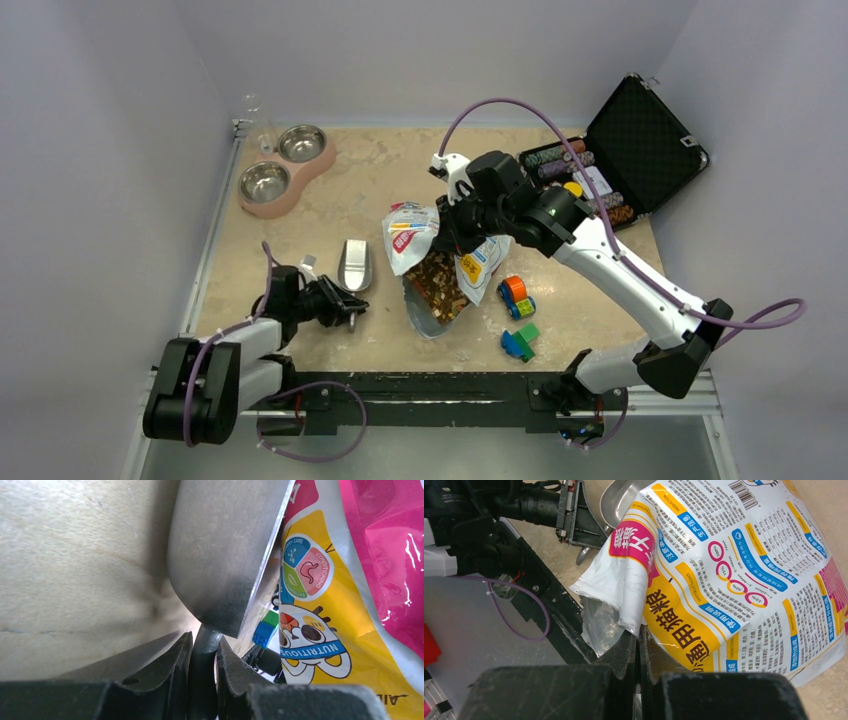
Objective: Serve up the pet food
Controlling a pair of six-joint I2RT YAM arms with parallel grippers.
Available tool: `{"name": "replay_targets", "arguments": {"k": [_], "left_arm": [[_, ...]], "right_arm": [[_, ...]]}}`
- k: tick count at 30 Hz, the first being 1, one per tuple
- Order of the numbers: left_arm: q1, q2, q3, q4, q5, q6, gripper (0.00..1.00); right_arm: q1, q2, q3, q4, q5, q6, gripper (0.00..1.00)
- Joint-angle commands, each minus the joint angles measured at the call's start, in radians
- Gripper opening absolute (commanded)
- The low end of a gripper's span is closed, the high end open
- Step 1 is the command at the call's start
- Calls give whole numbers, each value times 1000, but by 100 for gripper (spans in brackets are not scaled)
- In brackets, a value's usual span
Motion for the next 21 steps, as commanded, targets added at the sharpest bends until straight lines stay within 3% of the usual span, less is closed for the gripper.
{"name": "replay_targets", "arguments": {"k": [1,7,12,15,21], "left_arm": [[-1,-102,122,-432,-1,99,0],[-2,-346,460,-1106,-198,224,0],[-3,-383,751,-1610,-292,345,0],[-3,-430,860,-1719,-239,399,0],[-4,-516,941,-1752,19,419,0]], "right_arm": [[8,-47,32,134,55,45,0],[9,-26,88,88,141,35,0],[8,14,164,54,177,33,0],[8,24,184,59,186,38,0],[6,71,250,39,197,24,0]]}}
